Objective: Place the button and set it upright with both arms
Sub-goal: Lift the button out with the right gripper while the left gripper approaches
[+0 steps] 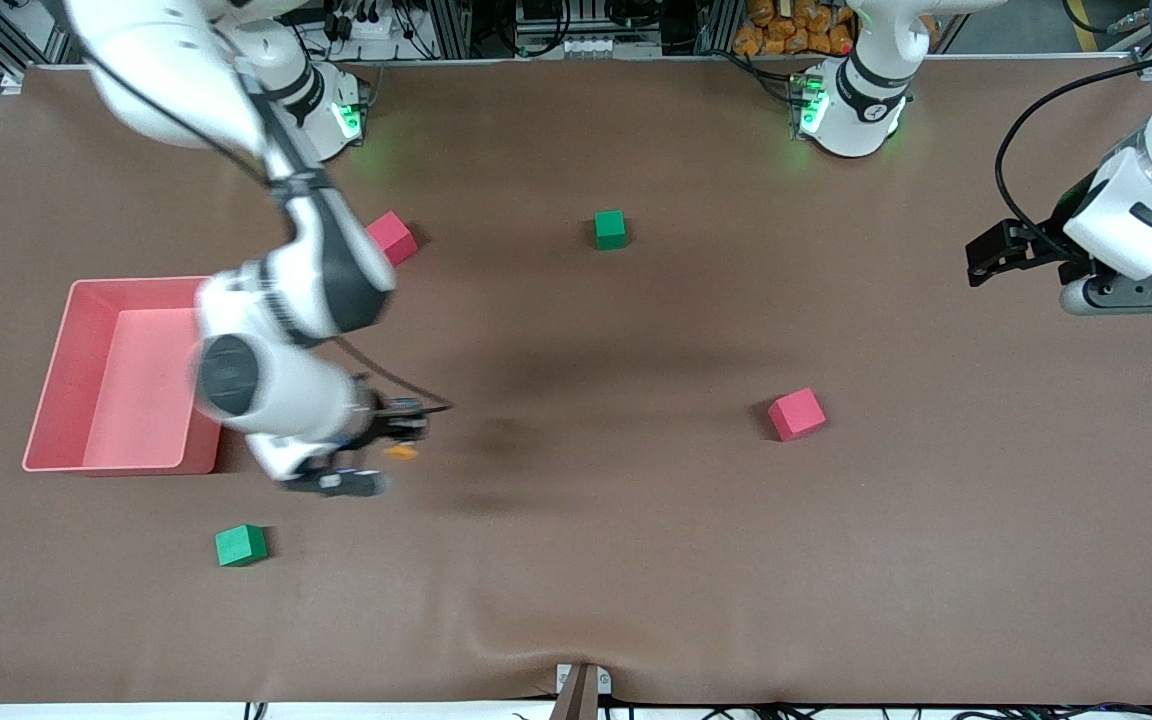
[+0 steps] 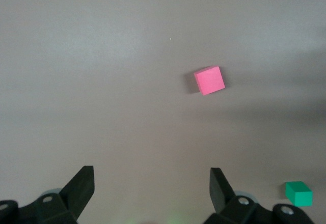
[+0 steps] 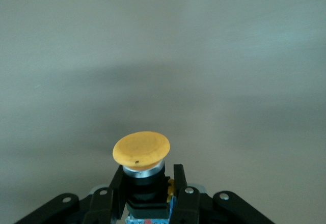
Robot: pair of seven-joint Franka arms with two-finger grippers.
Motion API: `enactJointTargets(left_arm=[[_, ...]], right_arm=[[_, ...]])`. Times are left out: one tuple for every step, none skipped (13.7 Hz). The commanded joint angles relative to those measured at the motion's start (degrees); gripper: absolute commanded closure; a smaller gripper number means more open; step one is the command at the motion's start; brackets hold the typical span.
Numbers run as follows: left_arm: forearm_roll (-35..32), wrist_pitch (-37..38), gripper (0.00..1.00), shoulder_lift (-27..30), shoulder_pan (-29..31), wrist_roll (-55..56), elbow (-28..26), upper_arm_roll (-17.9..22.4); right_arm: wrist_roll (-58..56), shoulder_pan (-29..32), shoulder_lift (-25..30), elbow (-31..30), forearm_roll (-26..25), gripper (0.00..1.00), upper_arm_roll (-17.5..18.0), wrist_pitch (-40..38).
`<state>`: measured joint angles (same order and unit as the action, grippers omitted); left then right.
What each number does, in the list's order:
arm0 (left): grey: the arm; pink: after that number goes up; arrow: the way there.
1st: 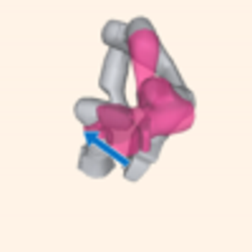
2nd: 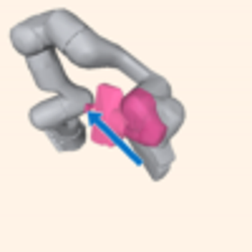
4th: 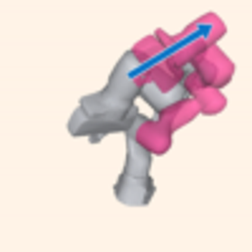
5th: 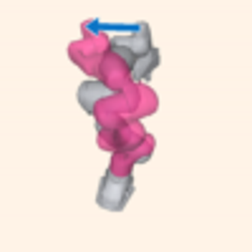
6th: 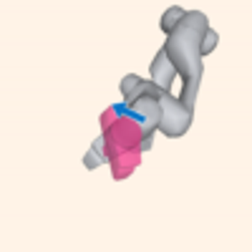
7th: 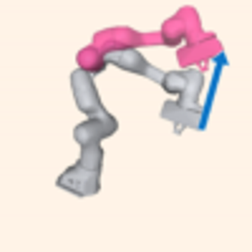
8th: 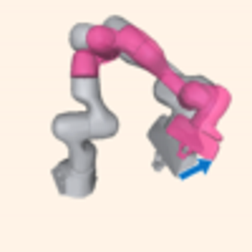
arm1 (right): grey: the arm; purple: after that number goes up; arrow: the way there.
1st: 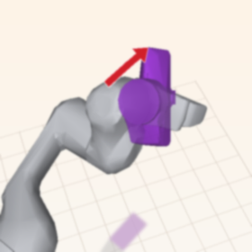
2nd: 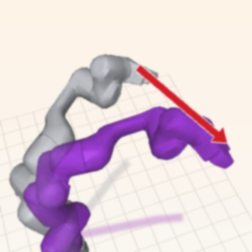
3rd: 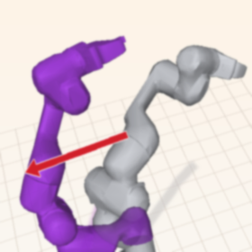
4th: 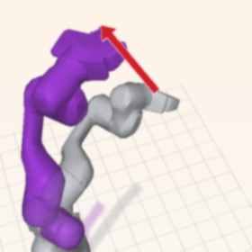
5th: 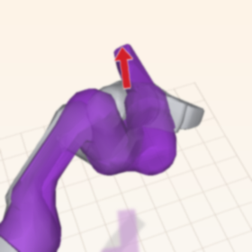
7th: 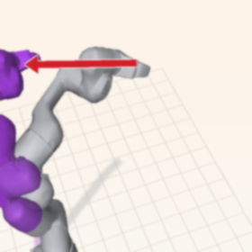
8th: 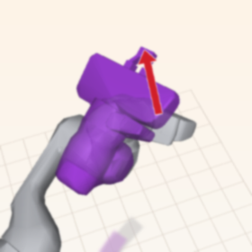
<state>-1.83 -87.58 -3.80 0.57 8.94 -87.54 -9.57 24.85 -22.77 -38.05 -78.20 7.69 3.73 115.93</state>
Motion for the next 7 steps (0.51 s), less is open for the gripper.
enactJointTargets(left_arm=[[0.4, 0.4, 0.00, -0.5, -0.6, -0.3, 0.1, -0.3], [0.4, 0.3, 0.00, -1.2, -0.6, -0.2, 0.1, -0.4], [0.4, 0.2, 0.00, -2.0, -0.7, -0.3, 0.1, -0.4], [0.4, 0.0, 0.00, -3.5, -1.2, -0.3, 0.2, -0.4], [0.3, -0.2, 0.00, -5.1, -1.4, -0.3, 0.3, -0.4], [0.4, -1.2, 0.00, -6.9, -1.7, -0.3, 0.3, -0.4], [0.4, -1.4, 0.00, -8.3, -2.1, -0.3, 0.3, -0.4]], right_arm=[[3.4, -6.6, -5.8, 3.1, 1.1, 1.00, -0.9, 4.4], [5.8, -8.7, -7.3, 3.1, 1.1, 1.00, -0.8, 6.0], [8.3, -11.1, -8.4, 3.1, 1.1, 1.00, -0.9, 7.5], [10.8, -13.0, -9.5, 3.1, 1.1, 1.00, -0.9, 9.6], [12.8, -14.7, -10.5, 3.1, 1.1, 1.00, -0.9, 11.6], [14.1, -16.1, -11.7, 3.1, 1.1, 1.00, -0.8, 13.0], [14.9, -17.6, -12.6, 3.1, 1.0, 1.00, -0.9, 13.8]])
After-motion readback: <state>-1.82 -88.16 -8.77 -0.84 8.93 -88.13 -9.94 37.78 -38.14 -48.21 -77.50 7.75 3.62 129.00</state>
